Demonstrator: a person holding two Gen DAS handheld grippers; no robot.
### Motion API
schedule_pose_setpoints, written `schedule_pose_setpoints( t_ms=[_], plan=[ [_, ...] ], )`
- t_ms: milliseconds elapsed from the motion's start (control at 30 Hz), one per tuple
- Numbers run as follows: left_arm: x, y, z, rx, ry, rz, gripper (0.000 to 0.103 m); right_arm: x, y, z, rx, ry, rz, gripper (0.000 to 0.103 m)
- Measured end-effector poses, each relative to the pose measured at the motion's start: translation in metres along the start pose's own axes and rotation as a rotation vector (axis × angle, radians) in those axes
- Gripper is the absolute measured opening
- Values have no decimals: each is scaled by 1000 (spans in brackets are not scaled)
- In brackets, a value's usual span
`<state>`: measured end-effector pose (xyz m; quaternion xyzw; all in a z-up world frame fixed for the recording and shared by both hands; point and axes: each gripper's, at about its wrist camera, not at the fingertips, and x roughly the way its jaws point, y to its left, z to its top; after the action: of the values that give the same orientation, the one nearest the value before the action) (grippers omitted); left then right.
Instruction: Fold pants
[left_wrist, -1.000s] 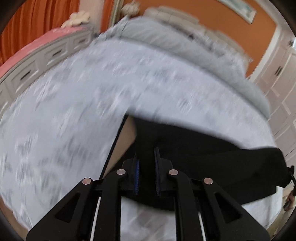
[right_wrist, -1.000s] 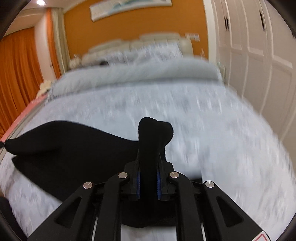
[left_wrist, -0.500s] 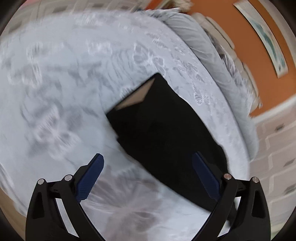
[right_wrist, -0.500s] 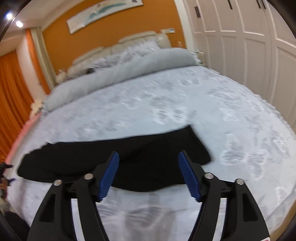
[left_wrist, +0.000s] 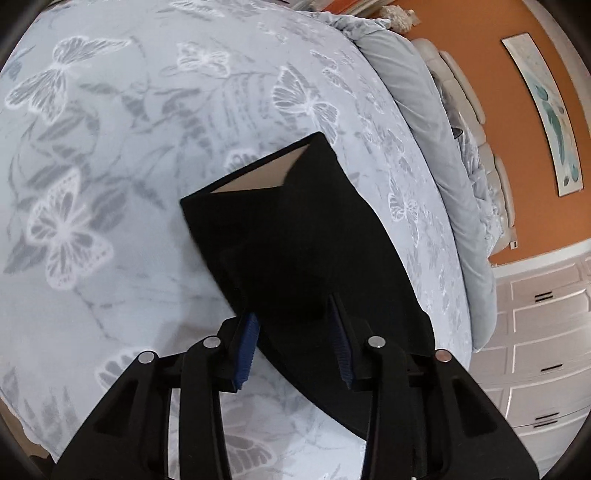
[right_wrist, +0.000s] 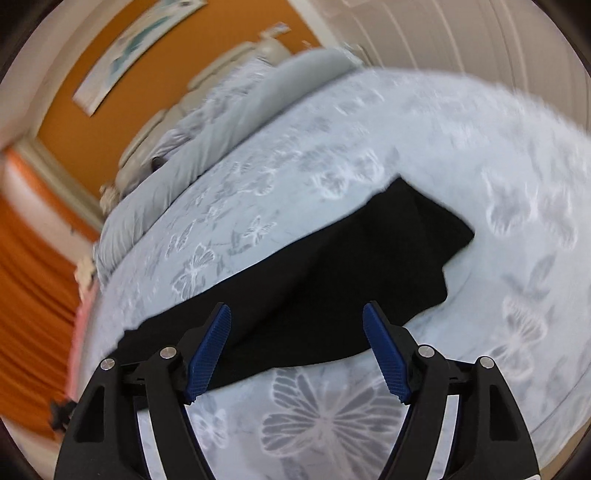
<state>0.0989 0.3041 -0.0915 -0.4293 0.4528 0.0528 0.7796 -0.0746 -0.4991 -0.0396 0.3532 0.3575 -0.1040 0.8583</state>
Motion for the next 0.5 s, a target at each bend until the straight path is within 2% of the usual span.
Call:
schedule_pose_setpoints(
  t_ms=[100,267,333,367,433,500],
  plan=[
    [7,-7,0,48,1,16,36,29,-1,13,65,69,3,72],
    [18,-1,4,65,33,29,37,91,-3,37,149,144,-75,71],
    [22,5,8,57,45,32,37,114,-1,41,130,149,-61,24],
    [22,10,7,57,48,34,37,122,-1,42,126,161,-73,5],
    [26,11,10,63,54,37,37,104,11,52,129,67,27,5],
    [27,11,11,77,54,37,37,62,36,65,47,-68,130,5]
  ],
)
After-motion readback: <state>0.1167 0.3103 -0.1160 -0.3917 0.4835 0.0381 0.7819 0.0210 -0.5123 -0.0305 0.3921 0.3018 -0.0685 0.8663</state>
